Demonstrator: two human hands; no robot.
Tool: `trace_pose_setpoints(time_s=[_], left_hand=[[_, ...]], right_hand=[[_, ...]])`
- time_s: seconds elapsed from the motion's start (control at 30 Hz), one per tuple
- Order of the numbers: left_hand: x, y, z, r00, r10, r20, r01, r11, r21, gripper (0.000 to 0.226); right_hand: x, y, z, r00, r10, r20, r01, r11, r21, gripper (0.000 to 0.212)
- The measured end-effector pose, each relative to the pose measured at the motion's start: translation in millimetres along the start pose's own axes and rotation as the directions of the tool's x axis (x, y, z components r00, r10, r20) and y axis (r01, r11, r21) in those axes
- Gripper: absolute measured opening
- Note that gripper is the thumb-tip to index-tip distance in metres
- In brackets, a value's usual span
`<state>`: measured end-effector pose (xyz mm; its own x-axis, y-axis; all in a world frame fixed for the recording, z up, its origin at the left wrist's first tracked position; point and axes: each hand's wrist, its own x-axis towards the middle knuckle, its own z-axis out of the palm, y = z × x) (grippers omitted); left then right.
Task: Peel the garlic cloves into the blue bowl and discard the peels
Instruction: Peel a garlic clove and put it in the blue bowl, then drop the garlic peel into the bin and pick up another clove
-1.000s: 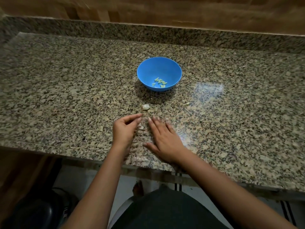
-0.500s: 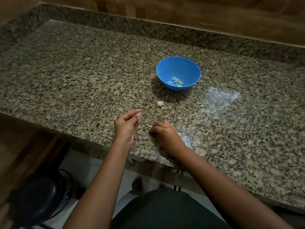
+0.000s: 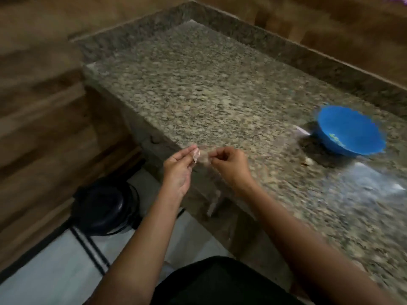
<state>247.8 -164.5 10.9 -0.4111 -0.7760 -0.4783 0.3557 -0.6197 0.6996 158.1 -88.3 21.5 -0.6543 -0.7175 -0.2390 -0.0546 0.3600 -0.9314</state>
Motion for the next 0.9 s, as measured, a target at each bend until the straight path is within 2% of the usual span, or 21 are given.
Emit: trace_pose_setpoints(time_s=[0.1, 0.27, 0.43, 0.57, 0.7, 0.8, 0.83, 0.9], left_hand=[[17.4, 49.5, -61.7, 0.993, 0.065, -0.096, -0.066, 0.998, -0.008, 0.021], [39.8, 121.1, -171.6, 0.957, 0.130, -0.259, -0.132, 0.991, 0.008, 0.027], [60.7, 160.7, -246.9, 0.902, 0.130, -0.412, -0.137, 0.991, 0.013, 0.029], [78.3, 174.4, -287.8, 0.862, 0.112, -0.493, -0.122, 0.992, 0.012, 0.027], [98.3, 178.1, -322.3, 0.831, 0.036, -0.555, -0.039, 0.999, 0.007, 0.025], [127.2, 163.6, -347.3, 0.788, -0.050, -0.613, 0.055, 0.998, -0.010, 0.012], [139.3, 156.5, -357.2, 0.770, -0.073, -0.634, 0.094, 0.996, -0.002, 0.016], [163.1, 141.2, -375.1, 0.758, -0.122, -0.641, 0.187, 0.982, 0.034, 0.024]], right_hand=[[16.5, -21.3, 76.7, 0.993, 0.006, 0.115, -0.009, 1.000, 0.022, 0.023], [30.5, -43.9, 204.1, 0.944, 0.083, 0.318, -0.113, 0.990, 0.080, 0.017], [45.8, -51.6, 292.6, 0.884, 0.147, 0.444, -0.208, 0.974, 0.090, 0.021], [63.3, -45.4, 354.5, 0.844, 0.225, 0.487, -0.269, 0.963, 0.021, 0.024], [90.0, -25.8, 405.1, 0.764, 0.348, 0.544, -0.356, 0.930, -0.095, 0.025], [114.8, -1.7, 435.5, 0.722, 0.488, 0.491, -0.528, 0.847, -0.065, 0.028], [123.0, 8.0, 444.6, 0.722, 0.519, 0.457, -0.561, 0.826, -0.052, 0.030], [139.0, 31.0, 462.1, 0.715, 0.578, 0.393, -0.579, 0.805, -0.131, 0.020]])
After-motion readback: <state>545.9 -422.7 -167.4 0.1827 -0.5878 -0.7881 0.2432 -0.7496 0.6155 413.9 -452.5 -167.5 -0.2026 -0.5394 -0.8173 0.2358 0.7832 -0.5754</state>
